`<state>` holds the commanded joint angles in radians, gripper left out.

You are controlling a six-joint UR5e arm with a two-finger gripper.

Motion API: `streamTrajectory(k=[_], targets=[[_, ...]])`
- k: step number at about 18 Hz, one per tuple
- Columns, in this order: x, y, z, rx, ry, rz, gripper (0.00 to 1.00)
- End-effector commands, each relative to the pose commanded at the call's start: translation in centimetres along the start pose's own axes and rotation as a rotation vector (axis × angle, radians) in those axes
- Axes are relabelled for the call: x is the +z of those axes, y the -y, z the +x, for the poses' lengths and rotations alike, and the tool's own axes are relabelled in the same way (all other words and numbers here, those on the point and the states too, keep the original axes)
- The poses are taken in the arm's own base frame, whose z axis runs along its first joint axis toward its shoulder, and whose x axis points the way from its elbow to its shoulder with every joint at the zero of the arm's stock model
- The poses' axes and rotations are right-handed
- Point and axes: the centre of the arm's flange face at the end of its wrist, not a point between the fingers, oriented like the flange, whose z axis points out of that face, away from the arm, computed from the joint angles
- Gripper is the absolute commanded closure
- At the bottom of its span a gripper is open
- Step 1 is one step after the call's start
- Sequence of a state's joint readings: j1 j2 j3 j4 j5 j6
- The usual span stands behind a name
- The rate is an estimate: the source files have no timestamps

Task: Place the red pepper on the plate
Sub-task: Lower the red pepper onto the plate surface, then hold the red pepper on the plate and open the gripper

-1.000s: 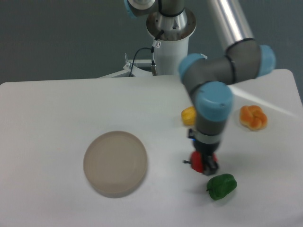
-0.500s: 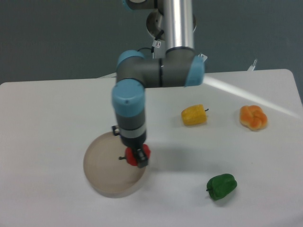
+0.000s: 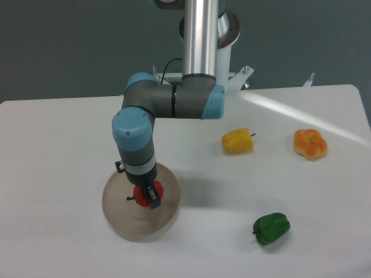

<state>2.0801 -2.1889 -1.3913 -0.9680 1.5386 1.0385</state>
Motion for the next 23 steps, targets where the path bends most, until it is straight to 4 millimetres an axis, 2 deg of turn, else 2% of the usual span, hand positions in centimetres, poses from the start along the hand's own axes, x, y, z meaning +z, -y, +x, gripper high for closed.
streamTrajectory(k=[23], targets=[[2.7,0.3,1.0,-0.003,-0.025,-0.018,0.44]])
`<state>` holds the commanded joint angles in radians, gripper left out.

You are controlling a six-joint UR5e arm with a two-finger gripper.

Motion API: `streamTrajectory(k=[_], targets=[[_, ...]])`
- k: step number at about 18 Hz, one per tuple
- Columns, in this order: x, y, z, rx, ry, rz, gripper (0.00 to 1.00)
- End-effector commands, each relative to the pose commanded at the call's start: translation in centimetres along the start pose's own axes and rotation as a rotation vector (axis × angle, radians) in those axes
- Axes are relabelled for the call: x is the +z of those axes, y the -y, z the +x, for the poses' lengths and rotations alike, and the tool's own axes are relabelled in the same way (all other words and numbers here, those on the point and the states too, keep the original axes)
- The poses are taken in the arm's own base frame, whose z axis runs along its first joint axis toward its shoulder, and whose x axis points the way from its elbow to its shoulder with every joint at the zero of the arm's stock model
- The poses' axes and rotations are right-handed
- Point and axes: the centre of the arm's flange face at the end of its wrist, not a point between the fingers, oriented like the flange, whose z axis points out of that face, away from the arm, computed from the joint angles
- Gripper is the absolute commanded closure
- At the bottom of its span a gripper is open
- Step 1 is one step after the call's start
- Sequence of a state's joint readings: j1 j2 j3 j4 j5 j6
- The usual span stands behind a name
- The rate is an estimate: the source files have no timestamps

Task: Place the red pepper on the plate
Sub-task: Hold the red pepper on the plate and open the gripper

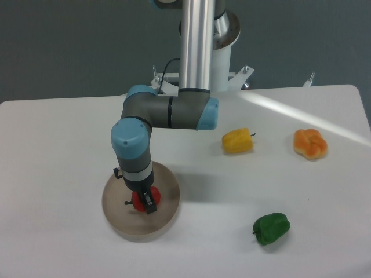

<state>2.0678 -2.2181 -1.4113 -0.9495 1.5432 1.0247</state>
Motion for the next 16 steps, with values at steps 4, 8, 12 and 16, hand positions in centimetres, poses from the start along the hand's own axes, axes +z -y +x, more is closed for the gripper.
streamTrajectory(k=[4,8,12,16], targets=[[-0.17,0.06,-0.03,0.003,0.001,0.004,0.44],[0.0,0.03,0.02,0.002,-0.002,0.003,0.43],[0.0,0.03,0.02,0.002,-0.002,0.003,0.42],[0.19,-0.06,0.14,0.001,-0.006,0.0,0.37]])
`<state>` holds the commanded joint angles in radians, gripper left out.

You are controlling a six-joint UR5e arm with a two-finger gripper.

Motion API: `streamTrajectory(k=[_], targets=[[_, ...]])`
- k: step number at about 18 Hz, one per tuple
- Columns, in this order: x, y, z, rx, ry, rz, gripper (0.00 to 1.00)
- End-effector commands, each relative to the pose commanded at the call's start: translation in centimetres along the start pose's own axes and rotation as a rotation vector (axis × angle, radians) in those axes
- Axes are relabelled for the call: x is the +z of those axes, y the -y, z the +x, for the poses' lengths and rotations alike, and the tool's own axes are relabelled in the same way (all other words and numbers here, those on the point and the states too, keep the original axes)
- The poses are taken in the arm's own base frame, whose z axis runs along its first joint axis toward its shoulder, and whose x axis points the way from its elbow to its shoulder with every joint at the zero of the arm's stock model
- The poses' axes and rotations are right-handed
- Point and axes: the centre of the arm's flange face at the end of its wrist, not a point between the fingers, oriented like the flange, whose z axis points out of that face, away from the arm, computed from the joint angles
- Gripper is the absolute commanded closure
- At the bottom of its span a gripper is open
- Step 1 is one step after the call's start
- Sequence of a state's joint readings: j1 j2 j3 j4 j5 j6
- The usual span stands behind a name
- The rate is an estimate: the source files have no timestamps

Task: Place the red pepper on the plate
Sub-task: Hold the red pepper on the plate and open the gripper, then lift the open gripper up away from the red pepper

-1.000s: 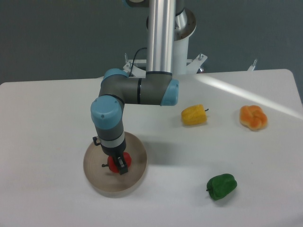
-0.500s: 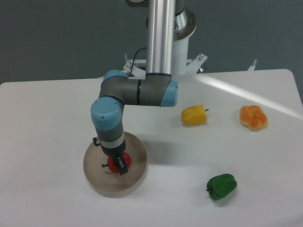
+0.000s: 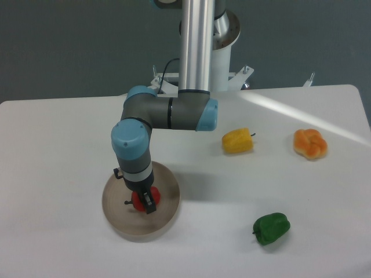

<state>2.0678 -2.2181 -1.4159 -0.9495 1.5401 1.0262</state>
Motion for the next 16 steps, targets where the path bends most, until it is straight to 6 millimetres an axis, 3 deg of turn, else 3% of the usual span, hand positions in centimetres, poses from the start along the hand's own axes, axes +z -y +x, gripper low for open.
streamTrajectory(k=[3,5,8,16], targets=[[-0.1,0.1,0.0,0.002,0.0,0.003,0.26],[-0.1,0.1,0.0,0.005,0.0,0.003,0.12],[-0.3,0.1,-0.1,0.002,0.004,0.006,0.0],[-3.4,-0.5,-1.1,0.0,0.04,0.03,0.0]])
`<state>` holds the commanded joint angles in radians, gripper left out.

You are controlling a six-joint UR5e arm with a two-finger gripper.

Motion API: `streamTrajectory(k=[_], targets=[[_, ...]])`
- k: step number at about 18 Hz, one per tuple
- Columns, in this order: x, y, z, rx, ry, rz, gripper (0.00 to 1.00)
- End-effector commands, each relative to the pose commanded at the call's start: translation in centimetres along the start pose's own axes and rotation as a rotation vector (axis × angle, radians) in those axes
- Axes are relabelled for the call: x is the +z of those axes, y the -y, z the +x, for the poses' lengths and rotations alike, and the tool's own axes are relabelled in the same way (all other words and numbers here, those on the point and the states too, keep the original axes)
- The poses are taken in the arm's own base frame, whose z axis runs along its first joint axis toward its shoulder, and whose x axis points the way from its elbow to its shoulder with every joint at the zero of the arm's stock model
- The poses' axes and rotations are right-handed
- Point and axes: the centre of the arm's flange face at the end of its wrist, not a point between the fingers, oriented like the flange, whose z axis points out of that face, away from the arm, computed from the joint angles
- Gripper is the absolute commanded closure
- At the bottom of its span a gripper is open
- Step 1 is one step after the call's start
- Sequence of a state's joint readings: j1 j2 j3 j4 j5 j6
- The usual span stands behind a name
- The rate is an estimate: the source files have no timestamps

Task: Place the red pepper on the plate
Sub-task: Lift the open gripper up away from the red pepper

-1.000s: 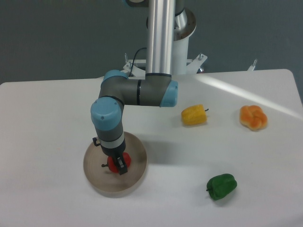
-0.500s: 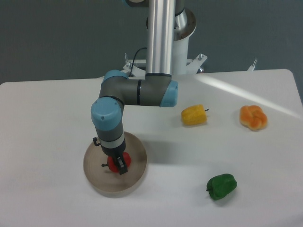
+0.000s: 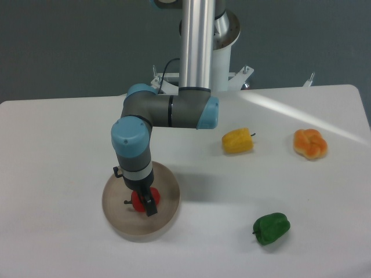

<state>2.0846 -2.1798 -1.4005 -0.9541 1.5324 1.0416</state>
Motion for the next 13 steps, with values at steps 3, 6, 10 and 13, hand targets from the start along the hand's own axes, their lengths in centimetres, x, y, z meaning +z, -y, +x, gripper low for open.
streamTrajectory(k=[3,6,10,13], targets=[[-1.6,-1.2,-1.1,-0.005,0.017,0.005,0.0],[-3.2,-3.0,-2.7,0.002,0.039,0.006,0.0],[-4.4,-7.6,-5.7,0.042,0.044,-0.017,0.0],[-5.8,-11.6,-8.5,0.06,0.059,-0.029,0.0]])
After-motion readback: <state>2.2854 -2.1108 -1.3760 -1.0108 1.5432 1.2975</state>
